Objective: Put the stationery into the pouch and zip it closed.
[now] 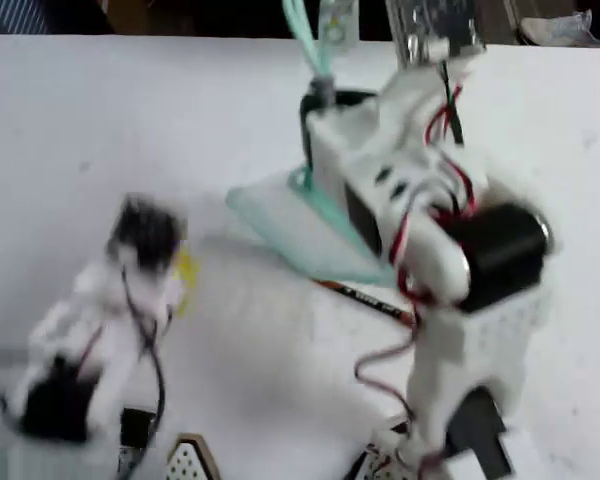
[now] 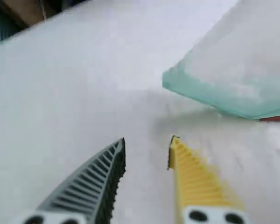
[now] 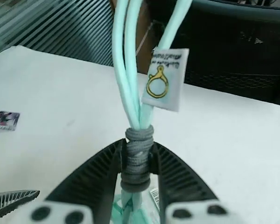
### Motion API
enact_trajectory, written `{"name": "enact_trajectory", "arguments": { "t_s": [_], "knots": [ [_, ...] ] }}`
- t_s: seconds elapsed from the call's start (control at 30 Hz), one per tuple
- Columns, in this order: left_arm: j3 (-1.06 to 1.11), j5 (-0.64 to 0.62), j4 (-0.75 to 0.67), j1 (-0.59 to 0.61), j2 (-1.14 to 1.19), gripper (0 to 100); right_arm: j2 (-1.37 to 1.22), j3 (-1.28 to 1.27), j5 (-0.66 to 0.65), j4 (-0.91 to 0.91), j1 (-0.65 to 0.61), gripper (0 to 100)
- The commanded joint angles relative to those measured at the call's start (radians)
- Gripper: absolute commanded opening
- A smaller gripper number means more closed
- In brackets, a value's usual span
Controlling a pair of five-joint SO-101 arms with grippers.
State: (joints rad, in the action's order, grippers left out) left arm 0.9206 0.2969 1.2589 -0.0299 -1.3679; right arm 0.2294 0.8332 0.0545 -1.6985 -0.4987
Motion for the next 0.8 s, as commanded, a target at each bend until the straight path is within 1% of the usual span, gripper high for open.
{"name": "enact_trajectory", "arguments": {
  "t_s": [0.0, 0.07, 0.2, 0.33, 0.43, 0.53, 0.6, 0.77],
  "knots": [
    [-0.06, 0.114, 0.16, -0.145, -0.302, 29, 0.15, -0.104, -0.017, -0.021, -0.065, 1.7],
    [-0.06, 0.118, 0.189, -0.17, -0.334, 30, 0.206, -0.147, -0.018, -0.021, -0.082, 1.7],
    [-0.064, 0.12, 0.187, -0.177, -0.335, 30, 0.305, -0.222, -0.028, -0.021, -0.088, 1.7],
    [-0.137, 0.12, 0.204, -0.177, -0.335, 30, 0.369, -0.267, -0.169, -0.021, -0.15, 1.7],
    [-0.178, 0.118, 0.236, -0.194, -0.335, 30, 0.378, -0.256, -0.226, -0.019, -0.223, 1.7],
    [-0.181, 0.12, 0.259, -0.242, -0.335, 30, 0.341, -0.218, -0.221, -0.019, -0.286, 1.7],
    [-0.18, 0.117, 0.259, -0.246, -0.335, 30, 0.314, -0.186, -0.21, -0.021, -0.325, 1.7],
    [-0.189, 0.12, 0.287, -0.254, -0.337, 30, 0.317, -0.155, -0.195, -0.024, -0.357, 1.7]
  ]
}}
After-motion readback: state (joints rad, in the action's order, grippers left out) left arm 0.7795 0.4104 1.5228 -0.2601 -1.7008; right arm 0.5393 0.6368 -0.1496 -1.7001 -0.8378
